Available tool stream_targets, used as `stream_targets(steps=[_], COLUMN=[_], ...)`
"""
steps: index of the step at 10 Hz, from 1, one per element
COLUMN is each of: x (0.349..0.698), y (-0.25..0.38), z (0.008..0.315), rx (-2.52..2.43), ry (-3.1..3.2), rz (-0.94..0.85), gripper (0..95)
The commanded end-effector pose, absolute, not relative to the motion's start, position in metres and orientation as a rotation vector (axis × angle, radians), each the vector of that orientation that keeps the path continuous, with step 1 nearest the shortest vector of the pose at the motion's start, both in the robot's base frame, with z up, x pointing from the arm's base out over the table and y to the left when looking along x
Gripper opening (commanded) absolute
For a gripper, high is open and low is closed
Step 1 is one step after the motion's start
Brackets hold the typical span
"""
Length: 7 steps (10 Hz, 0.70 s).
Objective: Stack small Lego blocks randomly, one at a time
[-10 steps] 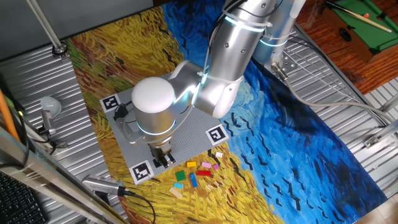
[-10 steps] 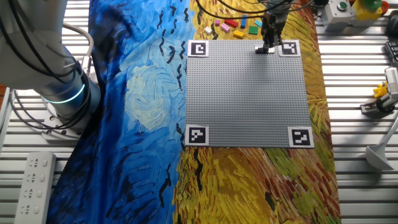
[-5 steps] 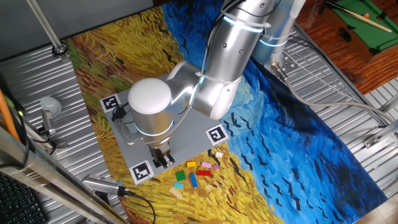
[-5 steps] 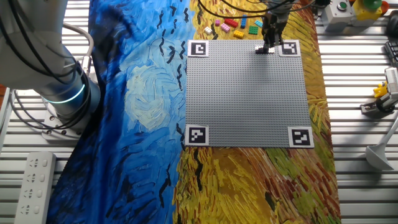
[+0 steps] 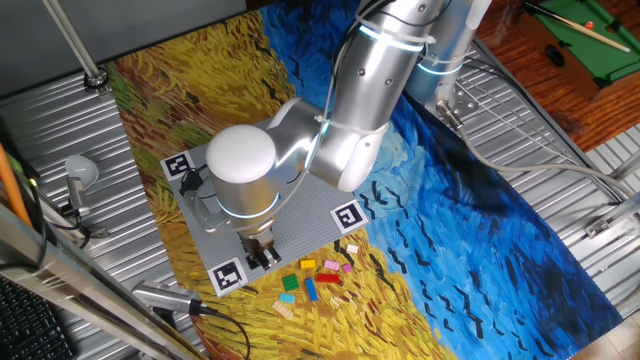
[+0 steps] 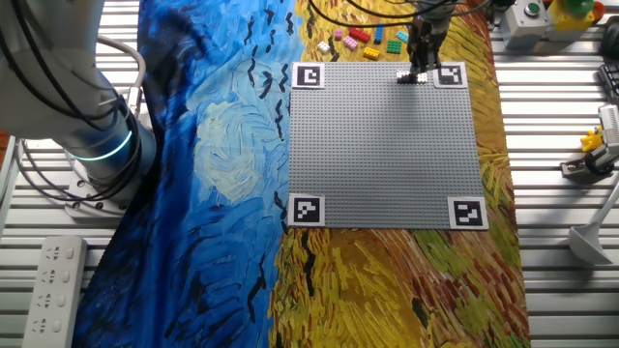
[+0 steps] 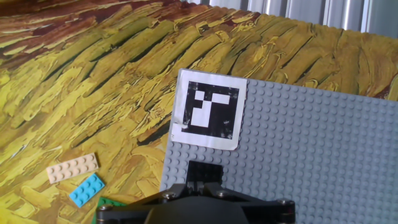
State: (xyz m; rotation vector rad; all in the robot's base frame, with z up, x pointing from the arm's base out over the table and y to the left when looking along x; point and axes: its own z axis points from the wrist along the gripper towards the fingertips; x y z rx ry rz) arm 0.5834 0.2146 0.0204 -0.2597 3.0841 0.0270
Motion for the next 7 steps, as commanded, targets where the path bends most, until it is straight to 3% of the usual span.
stream_targets(steps=[1, 7], x=[0.585, 0.59], y=[0.215, 0.214], z=[0.022, 0.008], rx=[-0.252, -0.247], ry=[3.084, 3.077], rz=[0.026, 0.021], gripper=[0.0, 0.0])
